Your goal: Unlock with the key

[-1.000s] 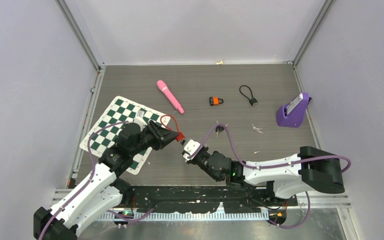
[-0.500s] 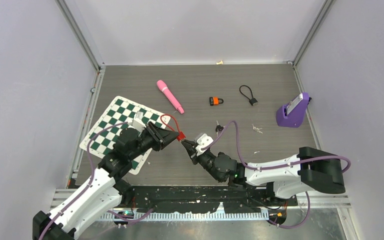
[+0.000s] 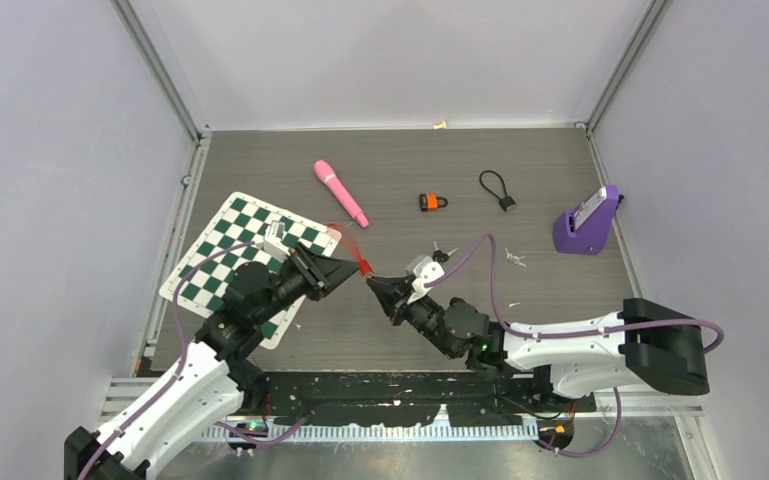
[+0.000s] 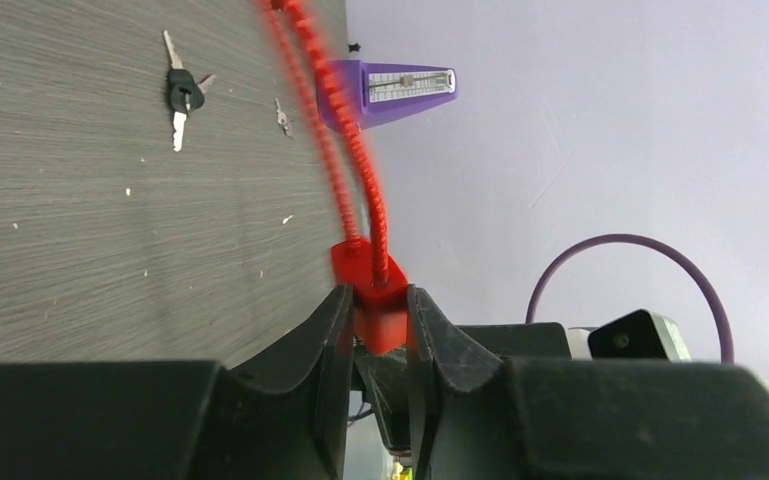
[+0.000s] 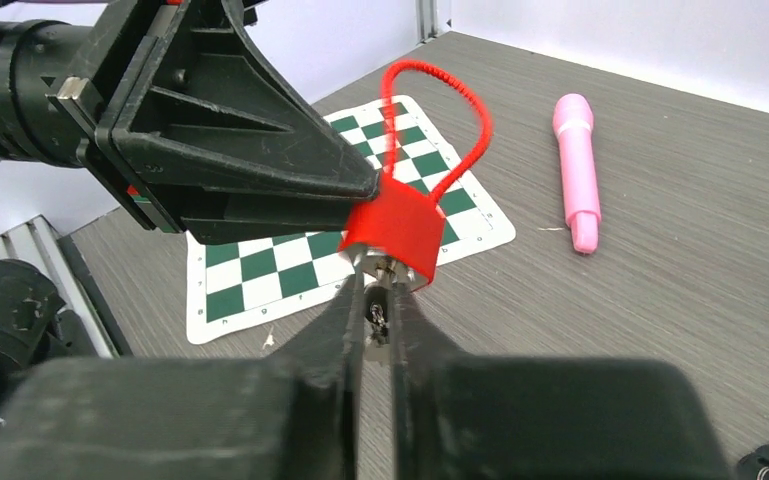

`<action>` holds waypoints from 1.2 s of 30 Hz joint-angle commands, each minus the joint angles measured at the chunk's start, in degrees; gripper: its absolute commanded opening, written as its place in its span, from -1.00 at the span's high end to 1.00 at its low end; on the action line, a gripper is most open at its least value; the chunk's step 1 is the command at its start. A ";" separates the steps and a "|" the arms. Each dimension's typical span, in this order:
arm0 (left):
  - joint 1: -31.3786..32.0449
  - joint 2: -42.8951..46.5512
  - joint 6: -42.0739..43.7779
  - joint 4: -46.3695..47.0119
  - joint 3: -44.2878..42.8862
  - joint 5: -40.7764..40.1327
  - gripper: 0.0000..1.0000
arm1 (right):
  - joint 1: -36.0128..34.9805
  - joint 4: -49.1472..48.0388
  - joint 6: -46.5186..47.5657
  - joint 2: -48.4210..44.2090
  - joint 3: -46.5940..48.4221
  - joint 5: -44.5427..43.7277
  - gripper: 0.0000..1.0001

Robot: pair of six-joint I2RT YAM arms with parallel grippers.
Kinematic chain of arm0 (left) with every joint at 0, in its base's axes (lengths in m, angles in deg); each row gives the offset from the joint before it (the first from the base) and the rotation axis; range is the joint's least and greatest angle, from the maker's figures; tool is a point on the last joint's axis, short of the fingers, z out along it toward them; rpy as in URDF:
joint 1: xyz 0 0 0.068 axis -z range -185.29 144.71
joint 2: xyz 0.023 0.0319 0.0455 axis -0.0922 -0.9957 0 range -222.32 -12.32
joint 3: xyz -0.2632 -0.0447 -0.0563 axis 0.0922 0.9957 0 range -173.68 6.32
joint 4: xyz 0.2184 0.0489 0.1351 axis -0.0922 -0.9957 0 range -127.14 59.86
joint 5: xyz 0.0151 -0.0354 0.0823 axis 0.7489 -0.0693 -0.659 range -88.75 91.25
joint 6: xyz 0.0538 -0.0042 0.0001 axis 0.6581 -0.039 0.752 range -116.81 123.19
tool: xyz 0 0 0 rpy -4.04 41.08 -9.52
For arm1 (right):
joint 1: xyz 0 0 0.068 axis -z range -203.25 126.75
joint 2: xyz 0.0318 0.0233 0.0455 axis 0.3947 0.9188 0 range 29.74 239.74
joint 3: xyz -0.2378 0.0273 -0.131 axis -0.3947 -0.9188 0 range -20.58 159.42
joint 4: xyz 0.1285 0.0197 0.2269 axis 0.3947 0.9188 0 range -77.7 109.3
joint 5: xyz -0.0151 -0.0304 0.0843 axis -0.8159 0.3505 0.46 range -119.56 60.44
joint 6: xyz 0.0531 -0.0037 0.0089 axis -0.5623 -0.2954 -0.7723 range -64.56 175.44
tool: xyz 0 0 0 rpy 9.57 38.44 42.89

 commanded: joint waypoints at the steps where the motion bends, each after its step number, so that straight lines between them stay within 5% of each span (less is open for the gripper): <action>1: 0.15 -0.72 0.89 6.18 -1.40 0.71 1.00 | 0.07 0.78 0.14 -3.65 -0.30 1.15 0.87; 5: 0.22 -2.79 0.88 5.20 -2.75 2.23 1.00 | -0.03 1.13 6.24 -3.06 0.10 2.67 0.89; 8: 0.22 -3.60 1.29 2.65 -3.93 2.97 0.80 | -0.60 3.25 10.75 -2.19 1.60 1.97 0.89; 16: 0.21 -3.78 5.43 -14.14 -9.72 2.60 -0.52 | -1.85 3.06 19.04 0.03 2.72 -1.87 0.90; 20: 0.23 -5.89 8.38 -23.50 -13.88 1.95 -0.82 | -3.54 3.09 24.24 1.18 3.76 -3.54 0.89; 29: 0.15 -15.99 10.42 -27.66 -19.01 6.70 -0.70 | -8.46 2.37 38.39 5.79 7.17 -6.91 0.90; 36: 0.17 -16.53 9.54 -27.09 -18.46 6.78 0.01 | -10.67 -0.24 45.10 9.12 8.01 -9.98 0.90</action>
